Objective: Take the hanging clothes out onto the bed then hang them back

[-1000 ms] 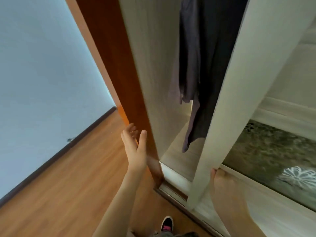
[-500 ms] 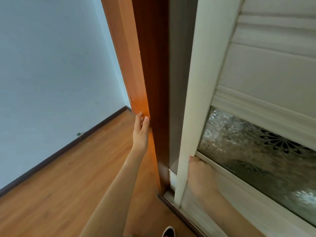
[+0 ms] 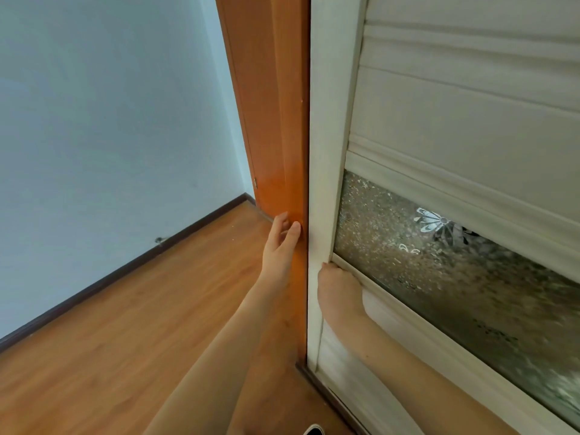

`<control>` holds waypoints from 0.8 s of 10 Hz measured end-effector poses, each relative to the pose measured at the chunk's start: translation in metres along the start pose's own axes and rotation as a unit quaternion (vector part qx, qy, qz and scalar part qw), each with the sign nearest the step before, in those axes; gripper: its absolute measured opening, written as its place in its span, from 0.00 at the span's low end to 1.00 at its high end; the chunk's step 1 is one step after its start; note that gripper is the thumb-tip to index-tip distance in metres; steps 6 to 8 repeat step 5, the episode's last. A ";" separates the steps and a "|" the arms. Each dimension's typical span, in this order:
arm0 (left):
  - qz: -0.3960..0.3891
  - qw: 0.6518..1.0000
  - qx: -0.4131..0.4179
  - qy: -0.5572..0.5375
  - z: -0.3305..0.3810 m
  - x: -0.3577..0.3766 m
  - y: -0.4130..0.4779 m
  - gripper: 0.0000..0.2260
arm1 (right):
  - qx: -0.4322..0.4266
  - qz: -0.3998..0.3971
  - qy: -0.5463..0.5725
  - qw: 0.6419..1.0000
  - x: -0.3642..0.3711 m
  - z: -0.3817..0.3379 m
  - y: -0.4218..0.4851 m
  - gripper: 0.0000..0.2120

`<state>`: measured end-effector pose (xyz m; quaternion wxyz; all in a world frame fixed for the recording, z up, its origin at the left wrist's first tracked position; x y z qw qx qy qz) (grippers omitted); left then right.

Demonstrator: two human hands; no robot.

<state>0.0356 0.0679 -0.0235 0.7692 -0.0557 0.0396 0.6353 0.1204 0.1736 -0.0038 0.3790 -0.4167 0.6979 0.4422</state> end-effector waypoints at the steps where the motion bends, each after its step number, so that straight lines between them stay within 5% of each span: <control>1: -0.004 1.000 0.000 0.000 0.001 -0.001 -0.001 0.20 | 0.001 -0.018 -0.012 1.000 0.008 0.000 0.001 0.15; 2: -0.014 1.000 0.000 0.017 0.005 -0.002 0.000 0.21 | 0.003 -0.055 -0.031 0.998 0.006 0.000 -0.002 0.09; 4: -0.027 0.993 0.018 0.110 0.041 -0.015 -0.007 0.20 | 0.021 -0.171 0.101 0.980 -0.030 0.002 -0.013 0.18; 5: 0.057 0.985 0.089 0.138 0.098 -0.044 -0.023 0.16 | 0.059 -0.194 0.235 0.951 -0.088 0.010 -0.026 0.18; 8: 0.057 0.985 0.089 0.138 0.098 -0.044 -0.023 0.16 | 0.059 -0.194 0.235 0.951 -0.088 0.010 -0.026 0.18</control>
Point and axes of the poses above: each hand's wrist, its own y-axis towards the middle knuckle, its own x-axis out of the palm, z = x × y, the point moved 10 cm from there along y, towards the middle knuckle, and after that the axes turned 7 degrees about y, right-handed, at the moved point
